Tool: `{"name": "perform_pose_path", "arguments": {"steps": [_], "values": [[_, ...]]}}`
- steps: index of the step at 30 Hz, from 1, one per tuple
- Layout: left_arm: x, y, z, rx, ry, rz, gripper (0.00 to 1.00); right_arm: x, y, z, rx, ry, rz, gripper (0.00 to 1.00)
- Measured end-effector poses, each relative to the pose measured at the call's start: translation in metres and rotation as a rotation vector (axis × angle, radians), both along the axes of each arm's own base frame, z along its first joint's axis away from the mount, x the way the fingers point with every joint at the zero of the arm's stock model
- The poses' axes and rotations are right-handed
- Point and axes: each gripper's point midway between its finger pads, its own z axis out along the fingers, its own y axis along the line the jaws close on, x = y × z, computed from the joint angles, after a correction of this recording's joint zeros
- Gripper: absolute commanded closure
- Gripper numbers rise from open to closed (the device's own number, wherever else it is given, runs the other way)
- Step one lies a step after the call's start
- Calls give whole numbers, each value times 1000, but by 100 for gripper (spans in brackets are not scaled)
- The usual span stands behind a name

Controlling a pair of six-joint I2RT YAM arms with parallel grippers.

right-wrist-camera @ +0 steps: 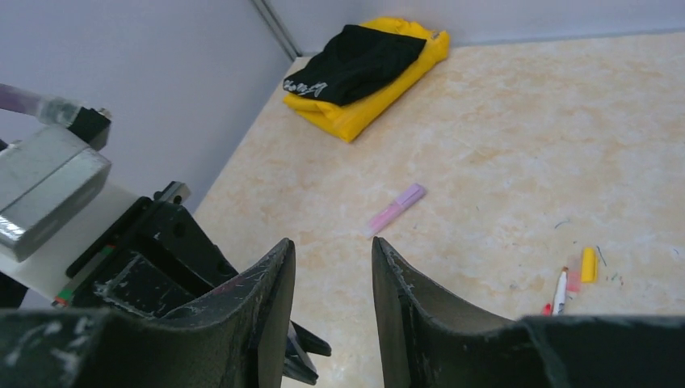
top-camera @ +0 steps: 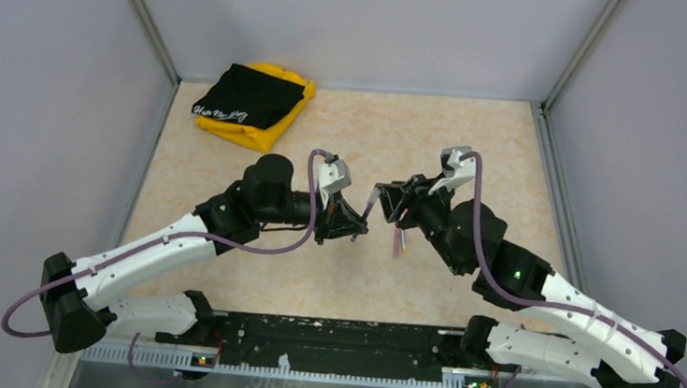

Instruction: Insert the pens into the pen caps

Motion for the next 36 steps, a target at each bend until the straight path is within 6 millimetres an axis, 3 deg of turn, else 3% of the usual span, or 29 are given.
{"name": "perform_pose_path", "arguments": {"steps": [9, 17, 21, 24, 26, 27, 30, 31, 33, 36], "values": [[-2, -1, 1, -3, -2, -12, 100, -6, 0, 16, 51, -46, 44, 61], [-1, -2, 4, -7, -8, -17, 100, -7, 6, 14, 38, -49, 69, 61], [7, 2, -4, 32, -9, 28, 100, 1, -5, 8, 26, -30, -13, 61], [22, 12, -18, 95, 0, 102, 100, 13, -24, -17, -41, 17, -138, 61], [37, 22, -28, 137, 9, 166, 100, 22, -35, -50, -144, 82, -205, 60], [47, 29, -34, 161, 19, 203, 100, 25, -37, -56, -168, 95, -216, 60], [77, 48, -56, 244, 61, 317, 100, 36, -35, -98, -261, 194, -220, 59], [89, 54, -65, 278, 80, 357, 100, 38, -32, -120, -299, 242, -202, 59], [108, 65, -87, 354, 116, 422, 100, 34, -29, -151, -344, 316, -157, 59], [128, 80, -124, 486, 157, 496, 100, 26, -27, -181, -349, 410, -83, 58]]}}
